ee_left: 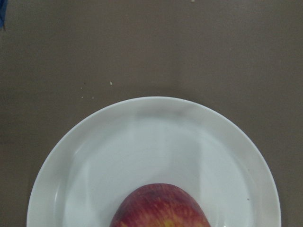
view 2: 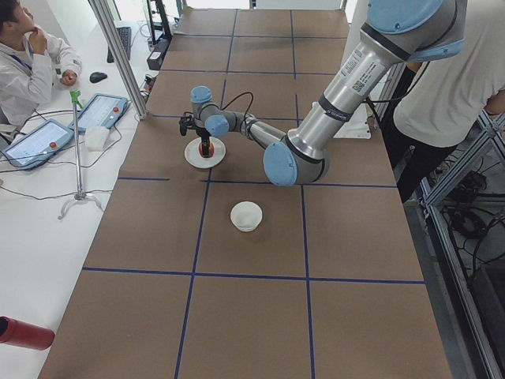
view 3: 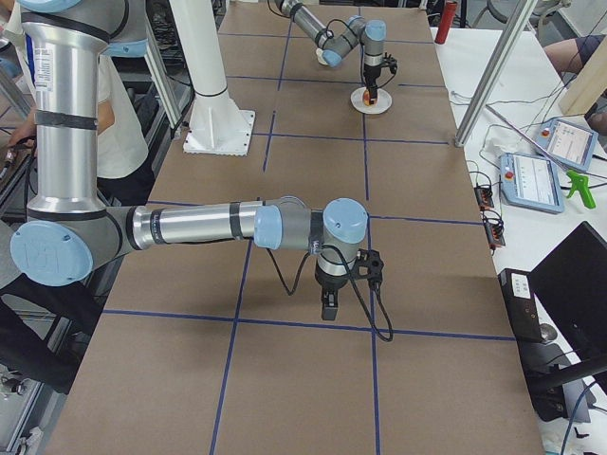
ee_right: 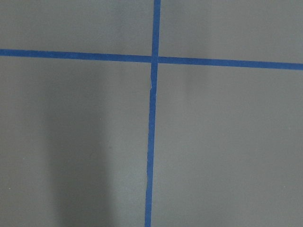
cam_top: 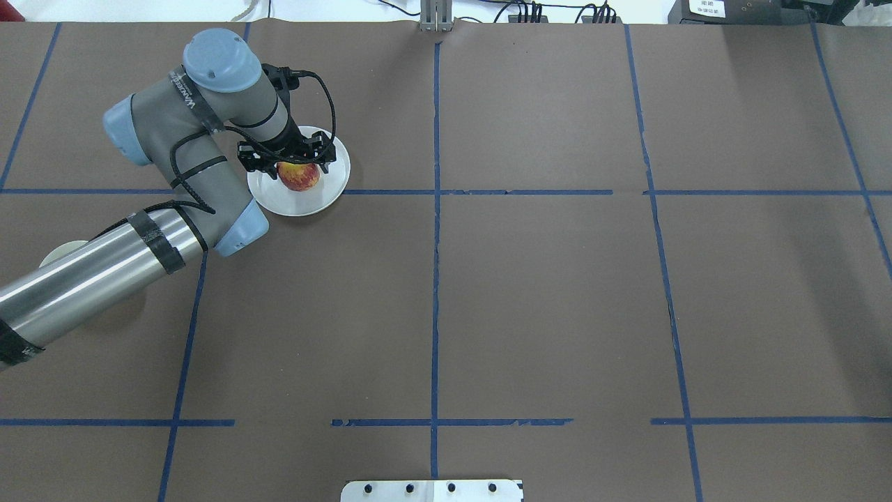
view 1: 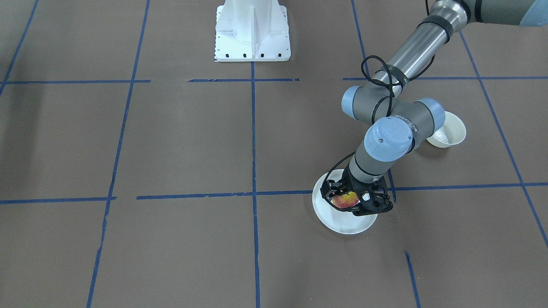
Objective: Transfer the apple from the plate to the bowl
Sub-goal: 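Lower the left gripper and close it around the apple, then lift the apple with the left gripper and carry it over the white bowl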
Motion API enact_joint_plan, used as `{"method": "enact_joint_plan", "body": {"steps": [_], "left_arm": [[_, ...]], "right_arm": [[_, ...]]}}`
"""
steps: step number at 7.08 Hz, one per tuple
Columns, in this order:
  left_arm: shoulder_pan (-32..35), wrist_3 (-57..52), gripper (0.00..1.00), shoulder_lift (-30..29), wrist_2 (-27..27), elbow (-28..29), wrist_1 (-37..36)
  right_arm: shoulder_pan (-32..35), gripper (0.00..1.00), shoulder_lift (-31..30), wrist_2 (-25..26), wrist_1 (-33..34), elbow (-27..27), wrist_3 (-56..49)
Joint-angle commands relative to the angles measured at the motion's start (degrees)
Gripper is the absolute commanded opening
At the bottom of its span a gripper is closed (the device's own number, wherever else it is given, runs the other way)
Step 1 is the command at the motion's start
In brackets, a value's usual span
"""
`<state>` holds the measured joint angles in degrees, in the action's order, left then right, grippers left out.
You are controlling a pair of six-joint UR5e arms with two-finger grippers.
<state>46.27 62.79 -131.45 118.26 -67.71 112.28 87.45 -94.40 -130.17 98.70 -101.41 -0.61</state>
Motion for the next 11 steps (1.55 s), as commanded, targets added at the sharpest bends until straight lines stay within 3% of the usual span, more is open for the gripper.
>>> {"method": "enact_joint_plan", "body": {"steps": [1, 3, 4, 5, 8, 10, 11], "left_arm": [[-0.1, -0.2, 0.82, 0.0, 0.0, 0.6, 0.8], [0.0, -0.5, 0.23, 0.0, 0.0, 0.4, 0.7], [1.4, -0.6, 0.11, 0.1, 0.1, -1.3, 0.1], [3.4, -0.7, 0.09, 2.4, 0.3, -6.7, -1.2], [4.9, -7.3, 0.06, 26.8, 0.5, -36.3, -3.4], [4.9, -12.0, 0.07, 40.7, 0.0, -40.5, 1.5], [4.9, -11.9, 0.08, 47.5, 0.0, -40.2, 10.1]], "right_arm": [[0.0, 1.0, 0.0, 0.0, 0.0, 0.0, 0.0], [0.0, 1.0, 0.0, 0.0, 0.0, 0.0, 0.0], [0.0, 1.0, 0.0, 0.0, 0.0, 0.0, 0.0], [0.0, 1.0, 0.0, 0.0, 0.0, 0.0, 0.0], [0.0, 1.0, 0.0, 0.0, 0.0, 0.0, 0.0], [0.0, 1.0, 0.0, 0.0, 0.0, 0.1, -0.1], [0.0, 1.0, 0.0, 0.0, 0.0, 0.1, 0.0]]}}
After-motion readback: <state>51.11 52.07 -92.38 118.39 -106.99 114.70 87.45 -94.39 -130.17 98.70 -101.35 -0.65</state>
